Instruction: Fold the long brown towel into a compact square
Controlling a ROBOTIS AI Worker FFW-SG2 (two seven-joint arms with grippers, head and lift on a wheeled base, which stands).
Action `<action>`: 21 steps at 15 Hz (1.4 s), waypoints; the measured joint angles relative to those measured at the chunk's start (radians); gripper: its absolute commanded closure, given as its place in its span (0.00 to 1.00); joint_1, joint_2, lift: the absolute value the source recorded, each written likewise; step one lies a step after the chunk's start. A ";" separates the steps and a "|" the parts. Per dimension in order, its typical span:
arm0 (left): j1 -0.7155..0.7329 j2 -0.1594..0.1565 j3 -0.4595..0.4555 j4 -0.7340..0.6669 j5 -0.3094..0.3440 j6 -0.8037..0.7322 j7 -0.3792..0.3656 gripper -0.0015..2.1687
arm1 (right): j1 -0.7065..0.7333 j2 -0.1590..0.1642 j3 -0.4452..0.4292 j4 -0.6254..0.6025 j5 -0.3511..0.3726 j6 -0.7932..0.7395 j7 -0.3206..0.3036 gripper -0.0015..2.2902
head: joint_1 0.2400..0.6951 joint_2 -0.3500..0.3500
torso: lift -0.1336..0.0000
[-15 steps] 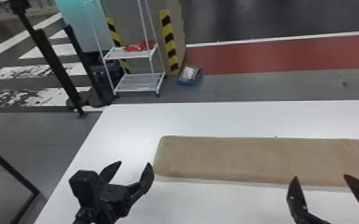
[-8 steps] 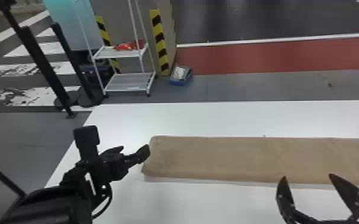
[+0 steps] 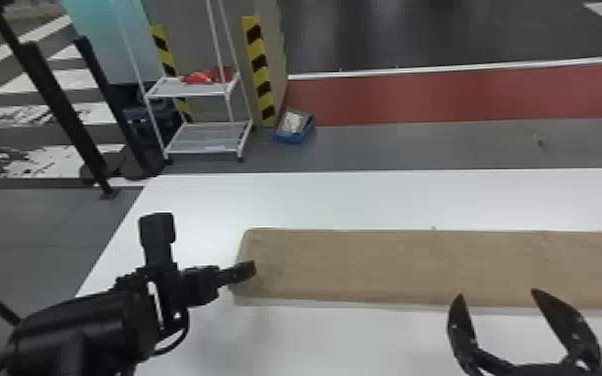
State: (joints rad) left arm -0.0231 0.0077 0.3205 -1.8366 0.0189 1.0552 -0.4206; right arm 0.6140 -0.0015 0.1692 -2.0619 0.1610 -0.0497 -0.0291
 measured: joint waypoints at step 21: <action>-0.037 0.142 0.362 0.059 0.030 0.052 -0.314 0.99 | -0.055 0.000 -0.021 0.052 -0.033 0.024 -0.009 0.05 | 1.00 1.00 | 0.06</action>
State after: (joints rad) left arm -0.0600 0.1498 0.6825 -1.7773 0.0486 1.1076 -0.7348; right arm 0.5595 -0.0015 0.1487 -2.0096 0.1276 -0.0255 -0.0384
